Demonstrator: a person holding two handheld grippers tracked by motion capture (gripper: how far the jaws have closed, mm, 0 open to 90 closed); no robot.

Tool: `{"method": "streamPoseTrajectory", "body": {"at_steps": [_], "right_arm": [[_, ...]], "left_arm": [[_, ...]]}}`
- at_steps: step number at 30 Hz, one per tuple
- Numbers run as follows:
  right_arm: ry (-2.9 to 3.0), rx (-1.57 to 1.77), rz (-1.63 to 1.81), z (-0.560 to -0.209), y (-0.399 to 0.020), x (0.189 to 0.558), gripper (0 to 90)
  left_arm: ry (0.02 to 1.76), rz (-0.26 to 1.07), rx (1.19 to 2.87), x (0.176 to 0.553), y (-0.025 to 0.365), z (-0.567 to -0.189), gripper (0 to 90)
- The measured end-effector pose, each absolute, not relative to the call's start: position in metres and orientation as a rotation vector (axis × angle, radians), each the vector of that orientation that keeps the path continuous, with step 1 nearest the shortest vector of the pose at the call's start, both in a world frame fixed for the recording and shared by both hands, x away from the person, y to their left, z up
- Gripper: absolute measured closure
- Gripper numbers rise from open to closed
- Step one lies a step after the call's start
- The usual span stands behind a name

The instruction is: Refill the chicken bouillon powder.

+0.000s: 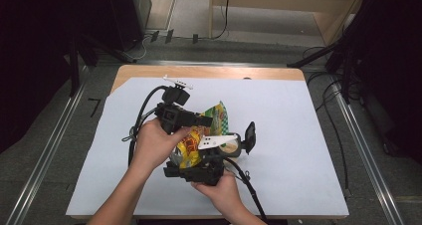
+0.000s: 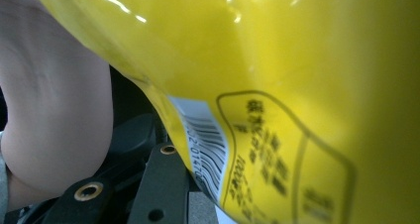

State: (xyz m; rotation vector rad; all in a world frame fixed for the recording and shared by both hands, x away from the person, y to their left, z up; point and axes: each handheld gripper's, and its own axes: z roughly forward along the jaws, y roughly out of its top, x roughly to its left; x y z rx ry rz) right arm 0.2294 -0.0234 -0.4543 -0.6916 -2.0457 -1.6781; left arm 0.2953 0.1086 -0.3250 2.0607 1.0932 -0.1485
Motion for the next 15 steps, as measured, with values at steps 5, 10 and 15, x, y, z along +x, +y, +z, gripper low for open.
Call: {"method": "streamPoseTrajectory", "body": {"at_steps": [5,10,15], "right_arm": [[-2.047,-0.694,-1.676,-0.4545,-0.0234,0.2295,72.1],[-2.048,-0.694,-1.675,-0.4546,-0.0233,0.2296,72.1],[-2.044,-0.69,-1.681,-0.4542,-0.0235,0.2296,72.1]], "left_arm": [[1.099,-0.158,2.065,0.2966,0.1088,-0.3261,81.2],[1.094,-0.155,2.066,0.2962,0.1088,-0.3253,81.8],[1.09,-0.148,2.07,0.296,0.1082,-0.3248,81.6]]}}
